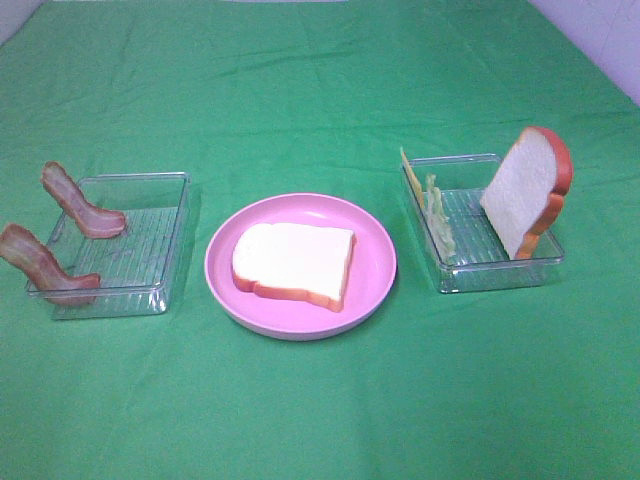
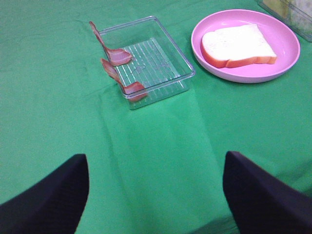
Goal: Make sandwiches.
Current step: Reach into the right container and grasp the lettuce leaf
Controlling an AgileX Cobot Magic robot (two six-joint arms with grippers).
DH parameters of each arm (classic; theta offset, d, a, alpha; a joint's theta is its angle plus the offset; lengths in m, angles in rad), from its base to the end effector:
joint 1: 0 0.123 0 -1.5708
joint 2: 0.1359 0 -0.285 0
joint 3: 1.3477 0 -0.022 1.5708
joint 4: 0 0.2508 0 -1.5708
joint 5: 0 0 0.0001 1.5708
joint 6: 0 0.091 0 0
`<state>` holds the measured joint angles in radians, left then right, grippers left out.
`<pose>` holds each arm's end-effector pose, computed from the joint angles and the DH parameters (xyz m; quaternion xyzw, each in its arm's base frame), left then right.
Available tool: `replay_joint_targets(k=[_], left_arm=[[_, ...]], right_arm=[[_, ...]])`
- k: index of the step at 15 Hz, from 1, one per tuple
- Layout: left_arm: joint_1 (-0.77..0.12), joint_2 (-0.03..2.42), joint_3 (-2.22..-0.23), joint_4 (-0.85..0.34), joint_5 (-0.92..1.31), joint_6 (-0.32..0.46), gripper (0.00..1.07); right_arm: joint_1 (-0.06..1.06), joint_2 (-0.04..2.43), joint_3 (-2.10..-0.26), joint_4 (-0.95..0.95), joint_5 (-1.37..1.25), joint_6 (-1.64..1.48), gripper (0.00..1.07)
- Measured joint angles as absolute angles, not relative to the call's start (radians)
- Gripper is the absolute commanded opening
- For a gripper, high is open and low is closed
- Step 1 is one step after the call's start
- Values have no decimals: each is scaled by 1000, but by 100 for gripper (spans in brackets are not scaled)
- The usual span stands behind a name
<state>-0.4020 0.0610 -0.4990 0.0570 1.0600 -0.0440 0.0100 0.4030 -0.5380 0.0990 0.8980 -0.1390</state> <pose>0.0061 0.0023 0.2772 0.1544 0.8546 -0.0817 0.4890 0.0660 0.0077 0.2893 -0.0560 0.8988 0.0203 0.4344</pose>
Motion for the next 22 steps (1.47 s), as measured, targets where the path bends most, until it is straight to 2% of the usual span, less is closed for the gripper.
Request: replay_joint_targets(k=[4, 5, 10, 15, 17, 22], left_arm=[[-402, 6, -499, 57, 1055, -44, 73], [-402, -4, -499, 57, 1055, -44, 73], [-402, -4, -499, 57, 1055, -44, 73], [-402, -4, -499, 57, 1055, -43, 73], [-402, -4, -499, 57, 1055, -43, 73], [-402, -4, -499, 57, 1055, -43, 73]], right_arm=[[10, 758, -657, 99, 774, -139, 75], [10, 956, -771, 123, 785, -139, 75], [12, 1343, -1044, 294, 936, -165, 73], [186, 1559, -1298, 276, 1018, -124, 71], [273, 1708, -1441, 263, 1086, -30, 61], [284, 1905, -1580, 262, 1120, 0, 61]])
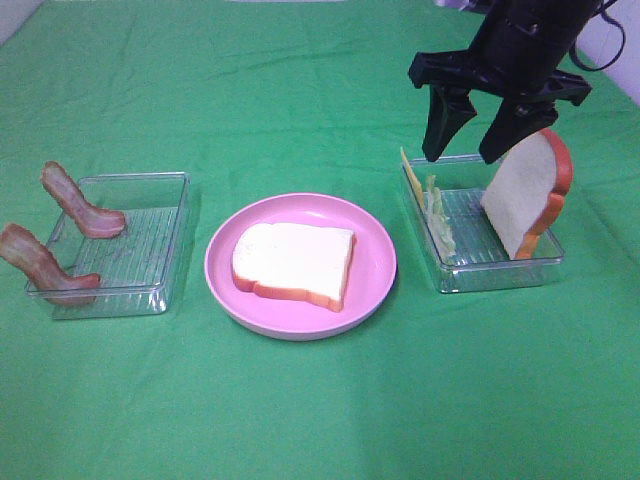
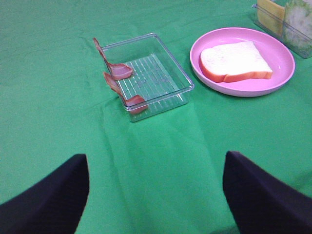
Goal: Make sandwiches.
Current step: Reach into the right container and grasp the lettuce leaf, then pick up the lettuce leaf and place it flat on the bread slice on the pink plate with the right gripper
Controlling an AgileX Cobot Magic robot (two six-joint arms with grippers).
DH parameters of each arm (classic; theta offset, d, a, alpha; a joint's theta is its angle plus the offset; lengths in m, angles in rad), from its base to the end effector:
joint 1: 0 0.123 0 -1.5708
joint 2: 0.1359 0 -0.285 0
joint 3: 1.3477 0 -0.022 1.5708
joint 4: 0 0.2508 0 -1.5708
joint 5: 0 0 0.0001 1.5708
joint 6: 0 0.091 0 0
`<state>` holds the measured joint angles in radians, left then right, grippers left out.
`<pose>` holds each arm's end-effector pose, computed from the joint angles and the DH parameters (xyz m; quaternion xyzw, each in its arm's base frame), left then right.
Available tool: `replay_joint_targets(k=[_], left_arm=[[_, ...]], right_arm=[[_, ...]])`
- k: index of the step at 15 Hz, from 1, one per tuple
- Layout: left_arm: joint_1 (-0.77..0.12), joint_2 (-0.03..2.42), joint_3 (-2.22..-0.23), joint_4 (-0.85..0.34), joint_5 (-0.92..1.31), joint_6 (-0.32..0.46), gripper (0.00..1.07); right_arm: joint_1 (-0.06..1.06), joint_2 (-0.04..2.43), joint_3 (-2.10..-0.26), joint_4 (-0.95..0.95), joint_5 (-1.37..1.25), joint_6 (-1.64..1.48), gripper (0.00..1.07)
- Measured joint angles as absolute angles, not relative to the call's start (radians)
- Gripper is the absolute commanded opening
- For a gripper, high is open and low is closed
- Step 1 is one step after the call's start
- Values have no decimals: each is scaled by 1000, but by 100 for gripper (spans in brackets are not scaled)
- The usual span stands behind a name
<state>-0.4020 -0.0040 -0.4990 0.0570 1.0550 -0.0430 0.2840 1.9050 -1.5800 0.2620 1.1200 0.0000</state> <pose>-0.0030 0.0062 0.2776 0.1508 0.8371 -0.0881 0.5184 0.3759 0.1318 0.2531 -0.0959 0.9821 0.1366 0.0869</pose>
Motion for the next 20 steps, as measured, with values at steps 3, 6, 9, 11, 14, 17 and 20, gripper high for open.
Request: replay_joint_targets(k=[3, 6, 9, 11, 14, 17, 20], left_arm=[[-402, -4, -499, 57, 1055, -43, 73], [-402, -4, -499, 57, 1055, -43, 73], [-402, -4, -499, 57, 1055, -43, 73], [-402, -4, -499, 57, 1055, -43, 73], [-402, -4, -499, 57, 1055, -43, 73], [-402, -4, -499, 57, 1055, -43, 73], [-402, -4, -499, 57, 1055, -43, 73]], right_arm=[[284, 2014, -1607, 262, 1121, 0, 61], [284, 2077, -1607, 262, 1089, 0, 59], [284, 2105, -1607, 263, 1061, 0, 37], [284, 2107, -1607, 263, 1052, 0, 16], [284, 2107, -1607, 263, 1059, 0, 0], [284, 2094, -1607, 257, 1071, 0, 0], [284, 2014, -1607, 251, 1116, 0, 0]])
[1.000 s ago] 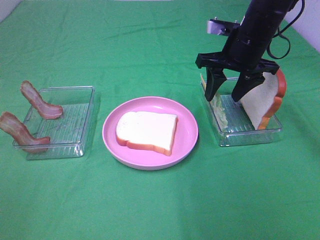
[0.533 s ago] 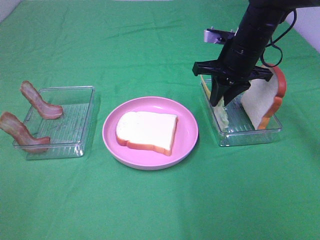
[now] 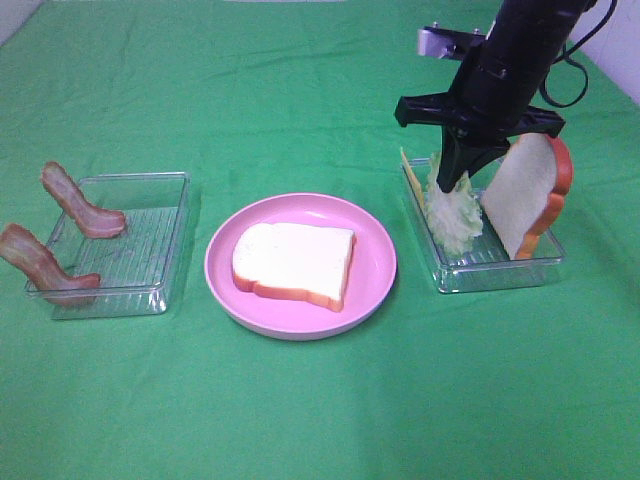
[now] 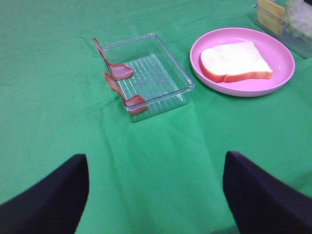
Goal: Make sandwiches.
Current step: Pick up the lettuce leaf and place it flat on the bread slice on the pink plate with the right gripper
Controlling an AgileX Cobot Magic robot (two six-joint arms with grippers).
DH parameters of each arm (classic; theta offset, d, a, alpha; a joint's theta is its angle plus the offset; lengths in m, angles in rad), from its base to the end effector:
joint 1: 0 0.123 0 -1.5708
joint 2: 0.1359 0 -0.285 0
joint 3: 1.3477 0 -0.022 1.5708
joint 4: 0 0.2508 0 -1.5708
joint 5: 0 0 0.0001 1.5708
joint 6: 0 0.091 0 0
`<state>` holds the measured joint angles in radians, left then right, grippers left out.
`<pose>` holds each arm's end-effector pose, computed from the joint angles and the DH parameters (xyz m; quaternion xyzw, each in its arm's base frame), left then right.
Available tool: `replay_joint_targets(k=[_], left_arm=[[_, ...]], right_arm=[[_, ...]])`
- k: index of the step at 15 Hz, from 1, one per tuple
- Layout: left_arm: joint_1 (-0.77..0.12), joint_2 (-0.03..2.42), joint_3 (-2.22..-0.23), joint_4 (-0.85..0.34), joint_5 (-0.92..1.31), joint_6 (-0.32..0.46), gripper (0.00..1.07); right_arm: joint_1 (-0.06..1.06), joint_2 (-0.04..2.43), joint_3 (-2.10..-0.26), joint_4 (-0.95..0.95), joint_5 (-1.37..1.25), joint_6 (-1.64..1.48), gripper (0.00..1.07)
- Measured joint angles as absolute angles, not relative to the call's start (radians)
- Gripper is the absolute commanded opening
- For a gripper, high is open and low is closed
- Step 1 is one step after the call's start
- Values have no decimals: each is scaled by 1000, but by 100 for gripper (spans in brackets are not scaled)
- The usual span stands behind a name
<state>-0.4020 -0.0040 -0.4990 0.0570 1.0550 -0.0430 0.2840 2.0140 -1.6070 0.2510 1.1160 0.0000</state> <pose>-0.0030 0.0062 0.2776 0.1508 0.8371 -0.0881 0.5184 0.3917 0.1355 0.2158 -0.0933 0.9866 0.1242 0.0498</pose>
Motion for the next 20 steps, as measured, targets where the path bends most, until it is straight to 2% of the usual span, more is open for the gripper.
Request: replay_joint_targets(k=[6, 10, 12, 15, 20], left_arm=[[-402, -4, -499, 57, 1055, -43, 73], [-402, -4, -499, 57, 1055, -43, 73], [-402, -4, -499, 57, 1055, -43, 73], [-402, -4, -499, 57, 1055, -43, 73], [-402, -4, -499, 57, 1055, -43, 73]], right_arm=[[284, 1857, -1607, 285, 1204, -8, 0], [314, 1823, -1607, 486, 1158, -104, 0], [365, 1832, -1607, 536, 1112, -157, 0], [503, 1911, -1607, 656, 987, -186, 0], [527, 2075, -1607, 759, 898, -191, 0]])
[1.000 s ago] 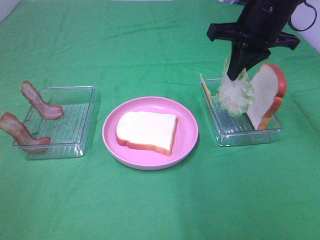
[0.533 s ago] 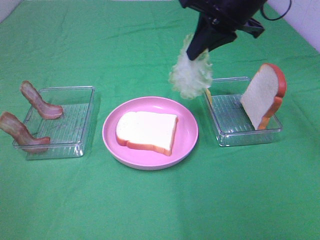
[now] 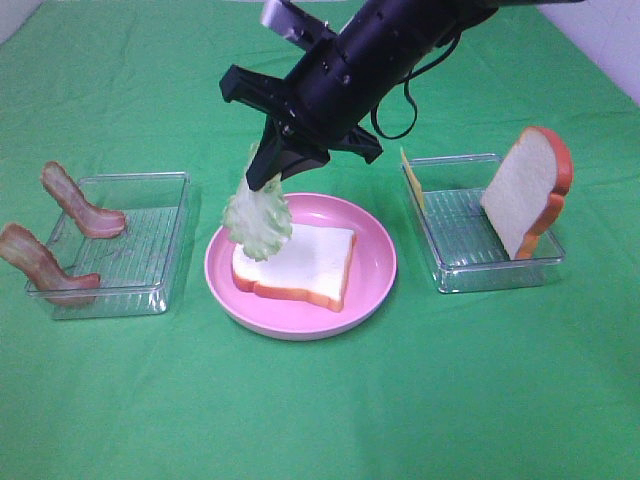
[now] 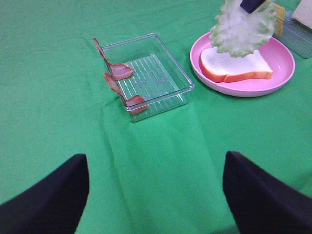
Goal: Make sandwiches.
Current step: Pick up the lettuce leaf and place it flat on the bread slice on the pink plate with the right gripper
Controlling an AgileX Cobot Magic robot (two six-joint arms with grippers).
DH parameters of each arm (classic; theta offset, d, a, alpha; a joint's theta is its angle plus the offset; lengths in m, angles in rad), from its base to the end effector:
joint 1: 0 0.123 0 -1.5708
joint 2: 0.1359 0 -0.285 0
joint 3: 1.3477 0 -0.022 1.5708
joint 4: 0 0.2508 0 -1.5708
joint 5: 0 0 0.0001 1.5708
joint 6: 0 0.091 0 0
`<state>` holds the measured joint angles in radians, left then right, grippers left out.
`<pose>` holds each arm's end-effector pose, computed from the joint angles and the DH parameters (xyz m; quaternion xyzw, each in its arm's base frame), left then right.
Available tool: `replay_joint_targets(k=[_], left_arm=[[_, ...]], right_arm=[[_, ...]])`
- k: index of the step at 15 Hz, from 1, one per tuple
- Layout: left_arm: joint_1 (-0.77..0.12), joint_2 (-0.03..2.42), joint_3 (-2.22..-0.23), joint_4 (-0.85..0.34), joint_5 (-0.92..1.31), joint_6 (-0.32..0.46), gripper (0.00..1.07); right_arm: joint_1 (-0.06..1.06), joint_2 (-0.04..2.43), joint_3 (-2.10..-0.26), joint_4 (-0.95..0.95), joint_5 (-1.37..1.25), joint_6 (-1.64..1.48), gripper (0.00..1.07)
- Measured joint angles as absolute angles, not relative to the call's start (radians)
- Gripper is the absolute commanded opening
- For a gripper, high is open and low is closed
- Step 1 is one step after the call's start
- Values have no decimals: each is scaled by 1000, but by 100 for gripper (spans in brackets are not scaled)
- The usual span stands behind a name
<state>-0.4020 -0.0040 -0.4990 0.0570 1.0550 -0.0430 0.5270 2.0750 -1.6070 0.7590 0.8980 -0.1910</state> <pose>-0.0030 0.0062 0.2776 0.1508 0.8371 -0.0881 0.5184 0.3596 0.2660 0.2098 -0.1485 0.9258 0.3383 0.0797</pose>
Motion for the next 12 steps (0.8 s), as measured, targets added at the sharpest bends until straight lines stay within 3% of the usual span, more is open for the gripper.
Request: replay_joint_targets(k=[5, 9, 10, 11, 12], left_arm=[[-402, -4, -499, 57, 1055, -43, 73], [-402, -4, -499, 57, 1055, -43, 73], [-402, -4, -499, 57, 1055, -43, 73], [-402, -4, -499, 57, 1055, -43, 73], [-402, -4, -499, 57, 1055, -43, 73]], right_arm=[[527, 2176, -1607, 831, 835, -217, 0], [499, 2181, -1607, 704, 828, -151, 0], [494, 2181, -1607, 670, 828, -134, 7], [492, 2181, -1607, 653, 833, -129, 39], [492, 2181, -1607, 653, 834, -129, 51]])
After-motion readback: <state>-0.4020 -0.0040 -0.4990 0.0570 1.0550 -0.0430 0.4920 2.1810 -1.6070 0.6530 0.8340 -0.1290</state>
